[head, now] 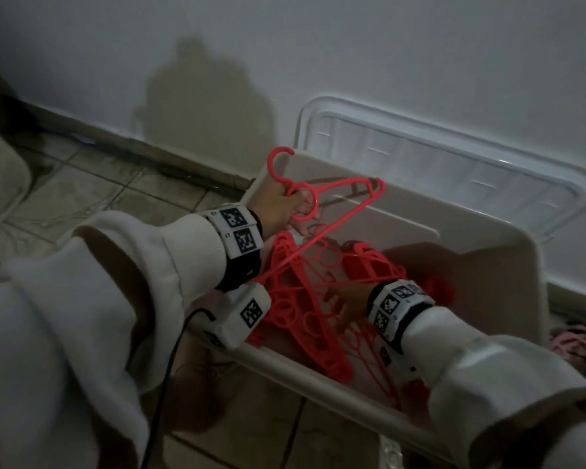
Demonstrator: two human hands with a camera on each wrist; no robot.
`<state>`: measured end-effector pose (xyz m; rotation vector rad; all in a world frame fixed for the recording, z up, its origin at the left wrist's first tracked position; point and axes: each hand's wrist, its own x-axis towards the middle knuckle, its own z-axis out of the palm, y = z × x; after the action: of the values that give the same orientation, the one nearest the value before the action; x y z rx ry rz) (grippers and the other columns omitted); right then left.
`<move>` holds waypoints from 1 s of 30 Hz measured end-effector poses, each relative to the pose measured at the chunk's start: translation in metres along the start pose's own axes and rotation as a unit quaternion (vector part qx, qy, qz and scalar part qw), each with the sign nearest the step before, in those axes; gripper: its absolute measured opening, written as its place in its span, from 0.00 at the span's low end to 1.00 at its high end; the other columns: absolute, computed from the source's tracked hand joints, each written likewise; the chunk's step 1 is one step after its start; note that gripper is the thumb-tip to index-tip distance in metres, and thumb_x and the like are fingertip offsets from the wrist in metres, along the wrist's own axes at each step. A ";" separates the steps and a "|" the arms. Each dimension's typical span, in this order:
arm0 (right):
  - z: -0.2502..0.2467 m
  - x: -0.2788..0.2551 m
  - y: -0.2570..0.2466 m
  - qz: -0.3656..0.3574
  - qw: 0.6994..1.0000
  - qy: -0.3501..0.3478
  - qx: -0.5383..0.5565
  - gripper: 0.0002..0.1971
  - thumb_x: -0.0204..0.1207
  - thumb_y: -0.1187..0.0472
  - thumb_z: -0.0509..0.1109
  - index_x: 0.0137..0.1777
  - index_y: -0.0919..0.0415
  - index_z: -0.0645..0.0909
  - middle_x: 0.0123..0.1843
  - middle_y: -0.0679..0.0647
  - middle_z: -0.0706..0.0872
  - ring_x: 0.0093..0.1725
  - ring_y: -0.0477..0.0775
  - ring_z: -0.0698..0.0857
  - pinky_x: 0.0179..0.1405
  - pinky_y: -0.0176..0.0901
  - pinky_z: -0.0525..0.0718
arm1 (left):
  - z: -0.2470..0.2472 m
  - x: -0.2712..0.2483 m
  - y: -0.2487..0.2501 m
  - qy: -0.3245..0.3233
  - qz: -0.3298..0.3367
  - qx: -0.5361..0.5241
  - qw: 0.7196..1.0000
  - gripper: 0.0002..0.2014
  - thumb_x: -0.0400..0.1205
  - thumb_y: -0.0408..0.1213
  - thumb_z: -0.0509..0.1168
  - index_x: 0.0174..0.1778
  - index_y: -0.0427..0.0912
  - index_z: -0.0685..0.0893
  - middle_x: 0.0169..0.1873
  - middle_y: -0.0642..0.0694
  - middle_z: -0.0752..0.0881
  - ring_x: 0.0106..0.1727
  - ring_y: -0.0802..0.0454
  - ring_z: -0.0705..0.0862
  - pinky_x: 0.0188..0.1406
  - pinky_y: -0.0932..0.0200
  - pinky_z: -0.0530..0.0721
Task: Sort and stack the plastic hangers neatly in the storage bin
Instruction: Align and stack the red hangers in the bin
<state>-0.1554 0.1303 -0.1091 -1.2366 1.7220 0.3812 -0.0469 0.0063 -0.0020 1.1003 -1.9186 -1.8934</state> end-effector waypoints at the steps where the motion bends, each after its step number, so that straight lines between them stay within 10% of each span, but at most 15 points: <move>1: 0.003 0.007 -0.005 -0.015 1.000 0.013 -0.012 0.35 0.70 0.58 0.77 0.74 0.61 0.66 0.70 0.61 0.77 0.68 0.60 0.77 0.62 0.44 0.74 | 0.000 -0.002 0.000 0.003 -0.001 -0.001 1.000 0.11 0.87 0.28 0.50 0.38 0.37 0.70 0.35 0.40 0.78 0.12 0.63 0.78 0.07 0.74 0.67; 6: 0.008 0.023 -0.008 -0.026 0.988 0.107 -0.109 0.21 0.72 0.52 0.71 0.62 0.58 0.76 0.63 0.59 0.81 0.61 0.62 0.81 0.59 0.51 0.81 | -0.003 -0.004 -0.001 0.010 0.009 -0.010 1.000 0.10 0.87 0.28 0.50 0.41 0.35 0.71 0.47 0.30 0.77 0.13 0.63 0.79 0.08 0.75 0.67; 10: -0.010 0.025 -0.002 0.022 0.928 0.315 -0.199 0.26 0.78 0.64 0.61 0.75 0.62 0.61 0.74 0.61 0.68 0.74 0.58 0.70 0.68 0.55 0.72 | -0.001 -0.003 0.000 0.019 0.009 -0.009 1.000 0.10 0.87 0.27 0.50 0.59 0.26 0.72 0.49 0.30 0.77 0.17 0.59 0.81 0.09 0.75 0.68; 14: -0.014 0.022 0.016 0.079 0.950 0.255 -0.159 0.37 0.78 0.59 0.63 0.82 0.58 0.44 0.83 0.55 0.53 0.82 0.54 0.53 0.75 0.74 0.44 | -0.001 -0.004 0.000 0.015 0.002 -0.007 1.000 0.06 0.87 0.27 0.49 0.49 0.30 0.71 0.40 0.35 0.79 0.13 0.64 0.79 0.08 0.76 0.67; 18: -0.011 0.020 0.027 0.046 0.921 0.287 -0.259 0.33 0.80 0.50 0.58 0.80 0.64 0.53 0.77 0.59 0.65 0.78 0.57 0.60 0.73 0.76 0.36 | 0.000 -0.003 -0.001 0.015 -0.001 -0.005 1.000 0.14 0.87 0.27 0.49 0.36 0.37 0.71 0.33 0.41 0.77 0.11 0.62 0.77 0.08 0.75 0.66; 23: -0.032 0.010 0.018 0.014 0.946 0.282 -0.162 0.40 0.71 0.51 0.72 0.78 0.58 0.56 0.79 0.60 0.59 0.78 0.60 0.61 0.75 0.60 0.62 | 0.001 -0.002 0.002 0.023 -0.003 -0.008 1.000 0.09 0.87 0.27 0.50 0.43 0.32 0.72 0.33 0.41 0.75 0.10 0.62 0.77 0.08 0.75 0.67; 30: -0.044 -0.028 0.028 0.060 0.901 0.393 -0.174 0.28 0.78 0.58 0.63 0.77 0.54 0.61 0.76 0.57 0.65 0.76 0.57 0.65 0.70 0.55 0.64 | -0.001 0.001 0.007 0.031 0.015 0.035 0.999 0.14 0.87 0.30 0.51 0.36 0.41 0.72 0.35 0.40 0.81 0.12 0.63 0.78 0.08 0.74 0.65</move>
<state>-0.2007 0.1275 -0.0708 -1.6925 2.5035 0.2837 -0.0491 0.0041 0.0045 1.1289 -1.9689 -1.7689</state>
